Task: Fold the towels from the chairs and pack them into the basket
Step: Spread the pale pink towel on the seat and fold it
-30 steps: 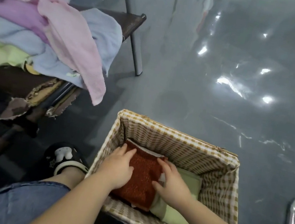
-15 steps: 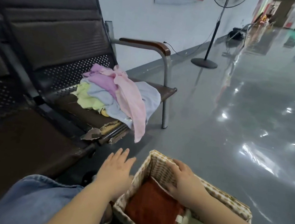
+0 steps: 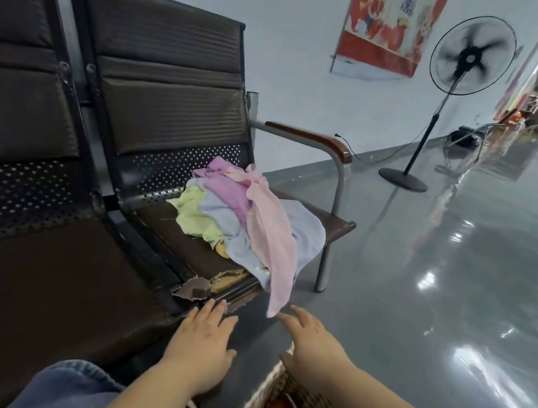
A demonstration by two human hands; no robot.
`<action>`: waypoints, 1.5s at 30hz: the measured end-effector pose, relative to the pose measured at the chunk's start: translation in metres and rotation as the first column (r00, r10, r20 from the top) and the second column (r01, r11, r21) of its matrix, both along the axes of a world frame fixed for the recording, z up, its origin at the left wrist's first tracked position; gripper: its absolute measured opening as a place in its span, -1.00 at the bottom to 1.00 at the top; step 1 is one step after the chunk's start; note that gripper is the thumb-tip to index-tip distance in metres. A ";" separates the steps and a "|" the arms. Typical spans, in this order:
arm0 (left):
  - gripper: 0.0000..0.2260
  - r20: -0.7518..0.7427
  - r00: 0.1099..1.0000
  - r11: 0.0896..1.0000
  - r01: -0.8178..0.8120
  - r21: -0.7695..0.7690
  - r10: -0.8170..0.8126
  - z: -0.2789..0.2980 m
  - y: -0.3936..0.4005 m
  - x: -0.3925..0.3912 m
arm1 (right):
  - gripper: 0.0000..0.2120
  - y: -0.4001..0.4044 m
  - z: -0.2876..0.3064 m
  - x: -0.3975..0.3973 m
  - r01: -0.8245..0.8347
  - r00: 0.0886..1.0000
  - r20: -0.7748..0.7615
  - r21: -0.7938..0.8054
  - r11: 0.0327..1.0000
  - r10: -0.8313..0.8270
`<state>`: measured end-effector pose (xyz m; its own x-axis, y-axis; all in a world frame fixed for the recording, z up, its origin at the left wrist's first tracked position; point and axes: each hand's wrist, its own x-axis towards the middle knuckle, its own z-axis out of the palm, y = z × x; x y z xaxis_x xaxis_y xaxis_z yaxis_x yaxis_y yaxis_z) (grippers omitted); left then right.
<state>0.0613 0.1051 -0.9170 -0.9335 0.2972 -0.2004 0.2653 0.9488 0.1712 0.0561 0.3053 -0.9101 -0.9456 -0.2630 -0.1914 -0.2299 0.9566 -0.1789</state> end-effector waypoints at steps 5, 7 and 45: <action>-0.47 -0.085 0.996 1.000 -0.028 0.001 0.028 -0.007 0.002 -0.038 | -0.40 -0.016 0.002 -0.051 -0.022 1.000 0.008 0.030 0.999 0.021; -0.47 -0.120 0.992 1.000 -0.027 0.004 0.028 -0.010 0.004 -0.055 | -0.41 -0.020 0.003 -0.070 -0.028 0.999 -0.017 0.039 0.999 0.029; -0.87 0.636 0.767 -0.143 -0.623 0.769 0.083 0.014 -0.020 -0.075 | -0.88 -0.095 0.047 -0.048 0.126 0.992 0.083 -0.724 0.678 -0.095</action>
